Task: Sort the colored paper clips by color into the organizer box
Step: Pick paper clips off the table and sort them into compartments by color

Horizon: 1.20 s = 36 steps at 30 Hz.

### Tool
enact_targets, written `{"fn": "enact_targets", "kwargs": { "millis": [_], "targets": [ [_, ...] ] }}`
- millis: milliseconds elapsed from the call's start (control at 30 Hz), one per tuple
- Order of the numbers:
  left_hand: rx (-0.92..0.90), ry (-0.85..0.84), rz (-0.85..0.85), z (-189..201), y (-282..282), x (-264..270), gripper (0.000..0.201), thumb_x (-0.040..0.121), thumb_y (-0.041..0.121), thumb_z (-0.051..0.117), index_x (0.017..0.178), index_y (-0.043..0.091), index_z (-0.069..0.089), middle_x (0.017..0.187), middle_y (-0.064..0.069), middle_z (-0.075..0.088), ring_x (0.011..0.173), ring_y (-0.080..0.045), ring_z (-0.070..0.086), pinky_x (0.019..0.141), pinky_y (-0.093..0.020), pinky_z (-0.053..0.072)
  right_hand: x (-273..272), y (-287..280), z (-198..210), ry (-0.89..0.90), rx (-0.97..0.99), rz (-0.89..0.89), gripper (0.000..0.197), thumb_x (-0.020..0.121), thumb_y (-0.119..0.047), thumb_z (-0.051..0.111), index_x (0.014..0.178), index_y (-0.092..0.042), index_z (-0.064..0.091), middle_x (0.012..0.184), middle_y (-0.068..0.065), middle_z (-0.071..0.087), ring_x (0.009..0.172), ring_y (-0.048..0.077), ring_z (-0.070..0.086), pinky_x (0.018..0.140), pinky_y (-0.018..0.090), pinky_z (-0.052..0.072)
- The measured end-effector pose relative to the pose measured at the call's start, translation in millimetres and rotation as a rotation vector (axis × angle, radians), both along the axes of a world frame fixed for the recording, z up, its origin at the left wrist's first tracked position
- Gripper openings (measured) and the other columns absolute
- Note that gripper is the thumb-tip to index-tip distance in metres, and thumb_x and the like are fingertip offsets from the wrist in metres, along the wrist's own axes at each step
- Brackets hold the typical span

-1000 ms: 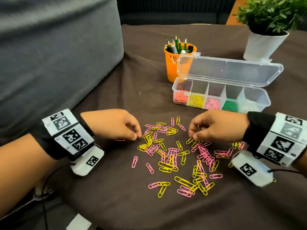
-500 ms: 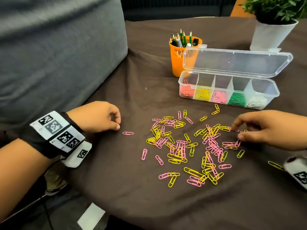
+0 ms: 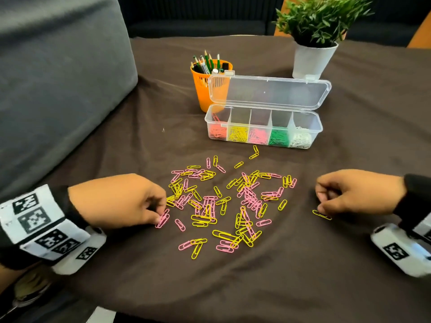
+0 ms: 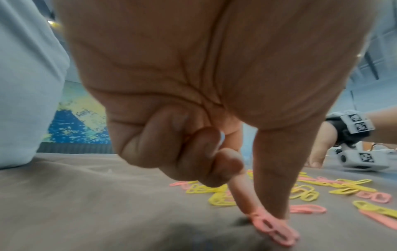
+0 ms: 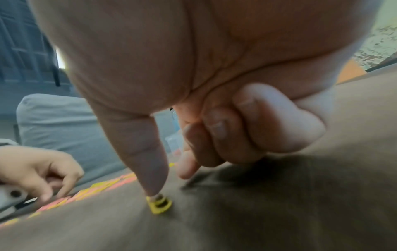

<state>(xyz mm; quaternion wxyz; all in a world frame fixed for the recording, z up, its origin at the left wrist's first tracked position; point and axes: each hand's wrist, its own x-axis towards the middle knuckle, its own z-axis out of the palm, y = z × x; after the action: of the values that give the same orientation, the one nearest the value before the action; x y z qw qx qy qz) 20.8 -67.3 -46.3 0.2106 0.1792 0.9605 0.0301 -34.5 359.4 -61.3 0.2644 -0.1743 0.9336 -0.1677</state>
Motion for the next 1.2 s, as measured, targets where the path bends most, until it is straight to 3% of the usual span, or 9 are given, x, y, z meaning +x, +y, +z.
{"fn": "enact_targets", "kwargs": {
  "millis": [167,267,433,533,667,800,933,1033,1200],
  "targets": [
    [0.123,-0.007,-0.103,7.0,39.3,20.9,0.028,0.089,0.048,0.066,0.114,0.056,0.055,0.071,0.016,0.056,0.067,0.009,0.052,0.056,-0.008,0.034,8.5,-23.0,-4.0,0.044,0.093,0.125,0.024,0.087,-0.036,0.067,0.075,-0.018,0.056,0.057,-0.012,0.058,0.052,0.004,0.047,0.059,0.022,0.043],
    [0.113,-0.066,-0.228,6.0,58.9,41.4,0.057,0.096,0.044,0.056,0.138,0.071,0.027,0.092,0.016,0.060,0.082,0.006,0.055,0.064,-0.005,0.033,10.7,-41.6,-0.7,0.105,0.087,0.183,0.025,0.089,-0.040,0.064,0.079,-0.019,0.055,0.061,-0.011,0.056,0.056,0.003,0.047,0.061,0.021,0.042],
    [0.059,-0.008,-0.314,4.9,66.5,55.5,0.063,0.098,0.045,0.047,0.138,0.075,0.009,0.111,0.010,0.063,0.105,-0.013,0.058,0.088,-0.025,0.046,13.2,-59.4,4.3,0.195,0.100,0.175,0.026,0.085,-0.047,0.067,0.097,-0.030,0.051,0.070,-0.012,0.054,0.062,0.001,0.051,0.064,0.020,0.040],
    [-0.004,0.024,-0.211,5.9,57.3,43.7,0.062,0.098,0.046,0.048,0.142,0.070,0.011,0.090,0.013,0.062,0.096,-0.009,0.058,0.074,-0.020,0.037,16.6,-61.2,1.9,0.176,0.158,0.196,0.039,0.084,-0.050,0.066,0.114,-0.034,0.046,0.074,-0.013,0.051,0.066,0.001,0.050,0.065,0.020,0.039],
    [-0.083,0.005,-0.052,13.2,34.9,22.1,0.055,0.095,0.050,0.053,0.141,0.065,0.028,0.058,0.019,0.049,0.061,0.004,0.051,0.057,-0.013,0.035,13.1,-54.3,6.9,0.146,0.059,0.197,0.027,0.084,-0.046,0.068,0.106,-0.039,0.054,0.063,-0.010,0.051,0.058,0.001,0.049,0.058,0.016,0.038],
    [0.553,-0.032,0.296,13.5,15.4,-4.9,0.013,0.092,0.032,0.067,0.104,0.036,0.071,0.070,0.006,0.067,0.058,0.002,0.050,0.059,-0.023,0.046,-6.5,-46.3,9.3,-0.022,-0.496,-0.177,0.011,0.074,-0.018,0.064,0.078,-0.017,0.054,0.057,-0.006,0.051,0.052,0.010,0.041,0.046,0.021,0.034],
    [1.533,-0.304,0.882,5.9,49.5,-22.7,0.009,0.082,0.015,0.065,0.089,0.011,0.066,0.068,0.001,0.050,0.056,-0.008,0.041,0.049,-0.019,0.029,-15.8,-82.6,25.0,-0.199,-1.130,-0.563,0.027,0.090,-0.024,0.049,0.064,-0.017,0.043,0.063,0.001,0.040,0.051,0.013,0.033,0.047,0.026,0.022],
    [1.823,-0.685,0.990,1.3,92.8,-34.5,0.020,0.084,0.026,0.061,0.092,0.008,0.065,0.074,-0.005,0.054,0.061,-0.013,0.051,0.055,-0.022,0.041,-8.0,-128.0,37.6,-0.043,-1.205,-0.410,0.041,0.095,-0.033,0.047,0.056,-0.020,0.044,0.059,-0.001,0.041,0.051,0.014,0.036,0.050,0.029,0.025],
    [2.024,-0.857,0.956,-14.0,148.0,-46.0,0.037,0.100,0.047,0.048,0.111,0.014,0.063,0.095,-0.010,0.065,0.081,-0.021,0.067,0.072,-0.033,0.057,0.6,-162.9,34.1,0.254,-1.034,-0.093,0.037,0.095,-0.026,0.047,0.070,-0.001,0.057,0.065,0.001,0.055,0.061,0.008,0.049,0.060,0.023,0.042]
  ]
}}
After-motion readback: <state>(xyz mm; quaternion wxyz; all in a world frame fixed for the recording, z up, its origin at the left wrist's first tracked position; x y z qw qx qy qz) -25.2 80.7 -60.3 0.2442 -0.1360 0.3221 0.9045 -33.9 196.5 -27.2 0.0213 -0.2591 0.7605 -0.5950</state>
